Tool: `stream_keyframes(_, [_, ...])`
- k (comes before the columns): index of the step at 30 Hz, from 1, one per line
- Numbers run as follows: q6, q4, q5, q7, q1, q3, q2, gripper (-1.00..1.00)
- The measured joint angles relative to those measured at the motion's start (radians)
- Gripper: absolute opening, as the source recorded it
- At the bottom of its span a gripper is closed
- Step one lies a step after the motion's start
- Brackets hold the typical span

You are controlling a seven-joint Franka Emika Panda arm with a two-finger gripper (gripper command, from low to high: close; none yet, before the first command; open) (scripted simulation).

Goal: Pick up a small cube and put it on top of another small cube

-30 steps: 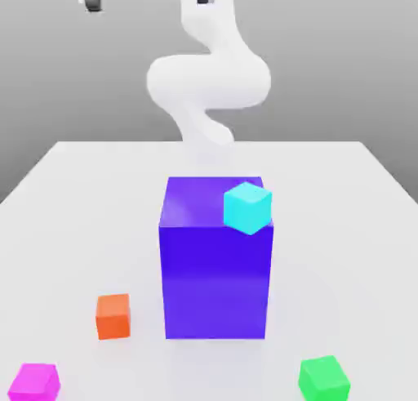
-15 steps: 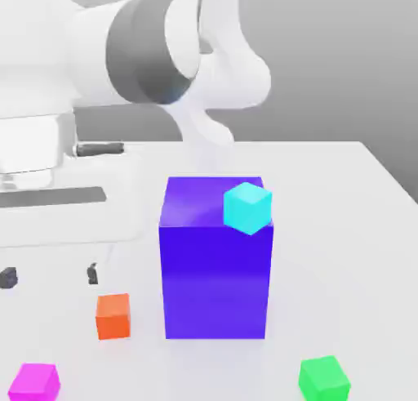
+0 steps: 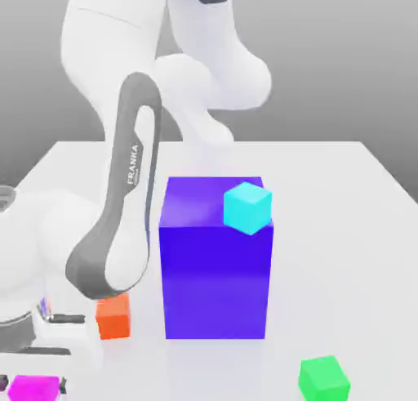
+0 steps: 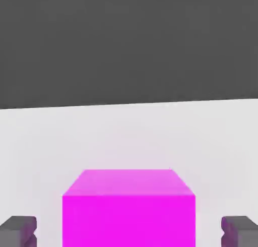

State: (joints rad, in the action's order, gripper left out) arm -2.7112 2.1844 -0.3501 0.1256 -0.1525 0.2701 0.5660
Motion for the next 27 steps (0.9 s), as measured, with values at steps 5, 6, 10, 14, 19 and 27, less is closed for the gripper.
stream_keyframes(5, [0.018,0.006,0.012,0.009,0.010,0.013,-0.024,-1.00])
stream_keyframes(6, [0.041,0.014,0.029,0.020,0.022,0.029,-0.055,-1.00])
stream_keyframes(10, [0.109,0.054,0.100,0.060,0.112,0.026,-0.162,-1.00])
stream_keyframes(14, [0.124,0.098,0.159,0.080,0.230,-0.039,-0.225,-1.00])
stream_keyframes(19, [0.129,0.163,0.245,0.112,0.378,-0.126,-0.312,-1.00])
stream_keyframes(27, [0.023,0.172,0.306,0.132,0.508,-0.216,-0.231,1.00])
